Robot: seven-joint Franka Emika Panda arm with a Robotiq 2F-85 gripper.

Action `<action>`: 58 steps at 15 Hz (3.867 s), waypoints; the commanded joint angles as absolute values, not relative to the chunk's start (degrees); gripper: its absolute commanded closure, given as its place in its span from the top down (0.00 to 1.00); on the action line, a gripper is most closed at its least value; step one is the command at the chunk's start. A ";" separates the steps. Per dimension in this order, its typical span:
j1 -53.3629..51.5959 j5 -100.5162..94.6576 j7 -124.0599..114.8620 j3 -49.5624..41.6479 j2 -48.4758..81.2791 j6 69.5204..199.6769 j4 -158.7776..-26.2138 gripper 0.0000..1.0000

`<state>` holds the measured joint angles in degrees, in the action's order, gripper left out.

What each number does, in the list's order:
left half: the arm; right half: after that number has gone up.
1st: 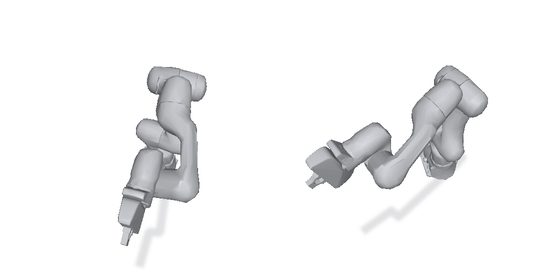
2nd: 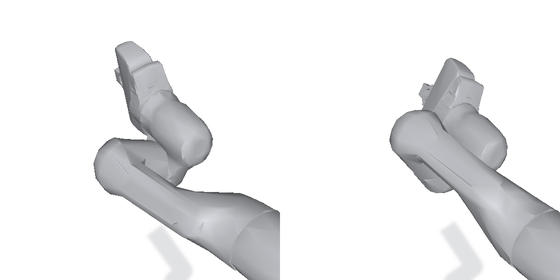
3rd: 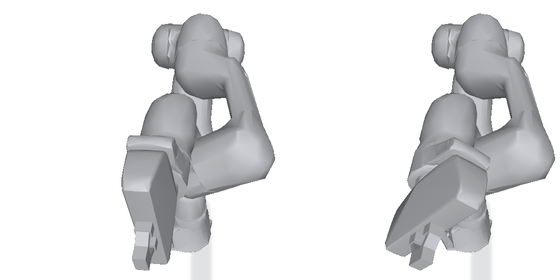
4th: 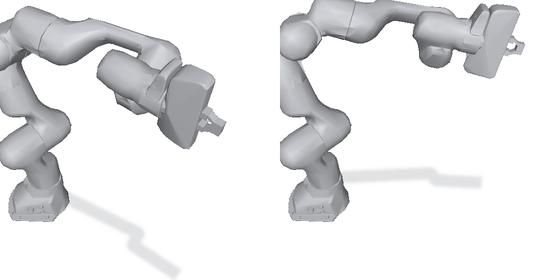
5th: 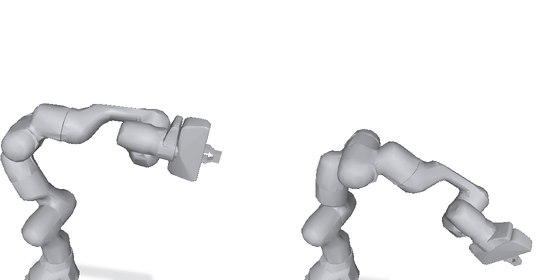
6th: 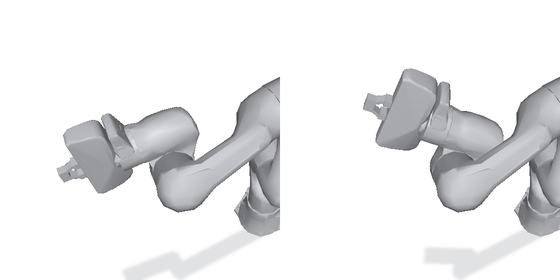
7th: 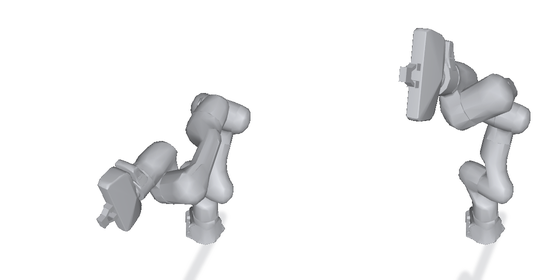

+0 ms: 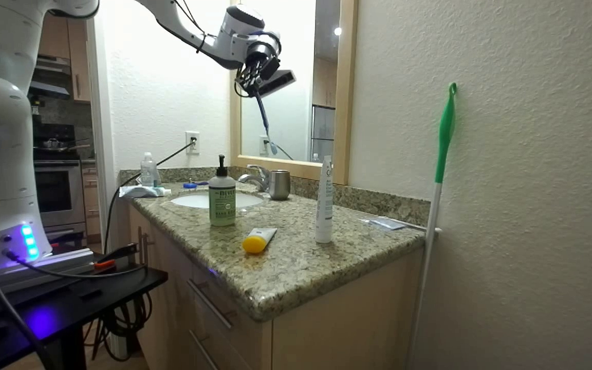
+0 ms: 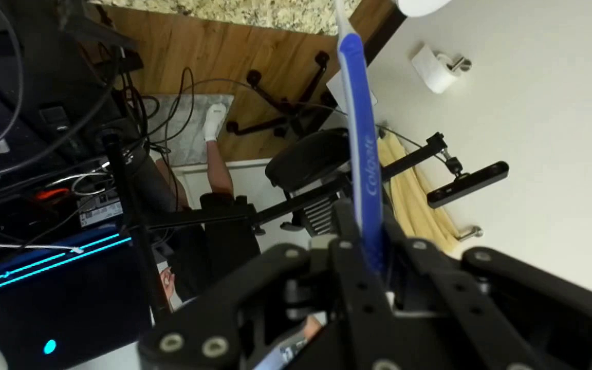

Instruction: Move the toothbrush cup to the right, take out the toothbrush and put it on the counter

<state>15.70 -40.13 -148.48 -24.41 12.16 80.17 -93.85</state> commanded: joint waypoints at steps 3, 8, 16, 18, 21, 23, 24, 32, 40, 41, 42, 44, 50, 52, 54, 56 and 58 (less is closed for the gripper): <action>7.33 -41.58 -149.91 -38.34 28.89 78.49 -85.17 0.03; -1.90 -32.72 -149.56 -49.38 40.75 91.30 -80.24 0.03; -9.06 -20.10 -149.54 -52.19 42.24 105.70 -84.53 0.03; -8.86 -18.97 -149.44 -52.30 40.94 105.85 -86.30 0.03; -7.78 -18.11 -149.39 -52.99 40.00 106.17 -88.58 0.03; -6.75 -16.74 -148.77 -52.70 39.60 107.06 -89.83 0.03; -6.23 -15.87 -148.55 -52.30 39.27 107.91 -90.37 0.03; -0.67 -12.22 -148.37 -45.04 37.63 113.28 -89.84 0.03; 9.51 -12.46 -148.48 -34.03 36.96 111.00 -87.96 0.03; 10.30 -12.62 -148.71 -33.42 37.27 110.59 -87.72 0.03; 10.92 -12.89 -148.88 -32.97 37.36 110.07 -87.57 0.03; 11.78 -13.68 -149.22 -32.35 37.53 108.97 -87.36 0.03; 12.69 -14.82 -148.83 -32.19 38.33 102.40 -86.46 0.03; 11.29 -13.52 -148.48 -34.00 38.71 102.70 -87.08 0.38; 11.42 -13.79 -148.41 -34.01 38.51 103.75 -87.24 0.46; 11.33 -13.93 -148.61 -34.13 38.52 104.11 -87.26 0.60; 11.06 -14.31 -148.77 -34.30 38.22 104.83 -87.54 0.74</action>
<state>10.88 -14.02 -148.83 -34.14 38.06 103.89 -88.16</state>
